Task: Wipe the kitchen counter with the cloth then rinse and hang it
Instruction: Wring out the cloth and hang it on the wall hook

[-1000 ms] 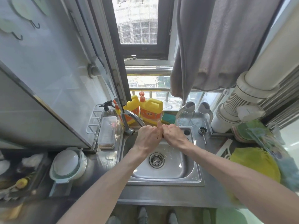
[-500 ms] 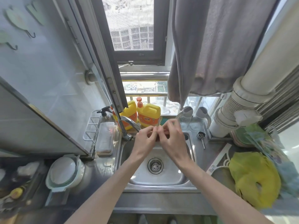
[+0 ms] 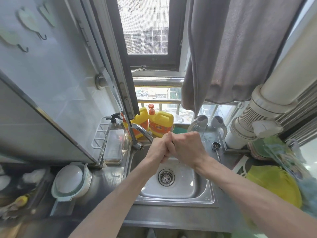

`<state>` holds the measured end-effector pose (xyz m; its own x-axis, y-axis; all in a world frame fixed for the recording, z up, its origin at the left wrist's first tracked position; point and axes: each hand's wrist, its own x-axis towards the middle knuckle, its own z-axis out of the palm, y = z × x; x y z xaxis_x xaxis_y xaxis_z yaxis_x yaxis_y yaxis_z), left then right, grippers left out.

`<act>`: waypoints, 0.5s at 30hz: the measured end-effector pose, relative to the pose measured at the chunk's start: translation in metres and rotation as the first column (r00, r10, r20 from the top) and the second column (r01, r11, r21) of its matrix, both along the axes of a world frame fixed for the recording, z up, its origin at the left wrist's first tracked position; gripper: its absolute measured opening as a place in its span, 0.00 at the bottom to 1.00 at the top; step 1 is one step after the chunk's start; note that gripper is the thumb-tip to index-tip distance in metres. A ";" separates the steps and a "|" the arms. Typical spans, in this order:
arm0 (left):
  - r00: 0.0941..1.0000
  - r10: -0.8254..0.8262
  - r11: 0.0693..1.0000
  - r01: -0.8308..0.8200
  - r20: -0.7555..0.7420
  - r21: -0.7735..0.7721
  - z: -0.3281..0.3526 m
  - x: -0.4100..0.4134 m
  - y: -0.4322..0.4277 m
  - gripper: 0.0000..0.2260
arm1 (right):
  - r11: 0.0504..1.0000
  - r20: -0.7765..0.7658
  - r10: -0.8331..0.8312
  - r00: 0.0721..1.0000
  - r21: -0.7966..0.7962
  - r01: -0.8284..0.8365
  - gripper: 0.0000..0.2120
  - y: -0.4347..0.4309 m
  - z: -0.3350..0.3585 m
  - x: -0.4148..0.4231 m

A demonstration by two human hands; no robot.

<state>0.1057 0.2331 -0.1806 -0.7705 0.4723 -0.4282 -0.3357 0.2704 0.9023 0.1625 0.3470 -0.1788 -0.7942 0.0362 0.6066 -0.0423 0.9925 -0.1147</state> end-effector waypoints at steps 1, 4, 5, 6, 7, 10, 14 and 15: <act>0.999 0.012 1.000 -0.012 -0.051 -0.003 -0.001 0.002 0.000 0.25 | 0.997 0.038 -0.028 0.999 -0.068 0.030 0.25 -0.003 -0.002 0.000; 0.934 0.076 0.993 -0.103 -0.349 -0.058 -0.014 0.002 0.001 0.26 | 0.915 0.188 -0.041 0.981 -0.387 0.113 0.29 -0.010 -0.010 -0.002; 0.883 0.087 0.990 -0.130 -0.462 -0.062 -0.018 0.003 0.003 0.28 | 0.858 0.226 -0.020 0.974 -0.497 0.133 0.30 -0.011 -0.014 -0.002; 0.826 0.088 0.989 -0.139 -0.556 -0.049 -0.021 0.003 0.004 0.29 | 0.796 0.247 0.001 0.969 -0.586 0.148 0.30 -0.010 -0.017 -0.002; 0.777 0.078 0.989 -0.139 -0.625 -0.050 -0.023 0.003 0.004 0.30 | 0.741 0.262 0.019 0.965 -0.652 0.162 0.30 -0.009 -0.019 -0.001; 0.643 -0.005 0.989 -0.111 -0.766 -0.100 -0.027 -0.001 0.004 0.33 | 0.617 0.326 0.052 0.944 -0.754 0.226 0.30 -0.006 -0.020 0.001; 0.474 -0.131 0.984 -0.042 -0.871 -0.171 -0.029 -0.009 0.003 0.31 | 0.439 0.412 0.108 0.905 -0.837 0.328 0.29 -0.003 -0.017 0.003; 0.458 -0.143 0.984 -0.026 -0.878 -0.174 -0.030 -0.011 0.003 0.31 | 0.397 0.424 0.122 0.898 -0.850 0.347 0.29 -0.004 -0.017 0.004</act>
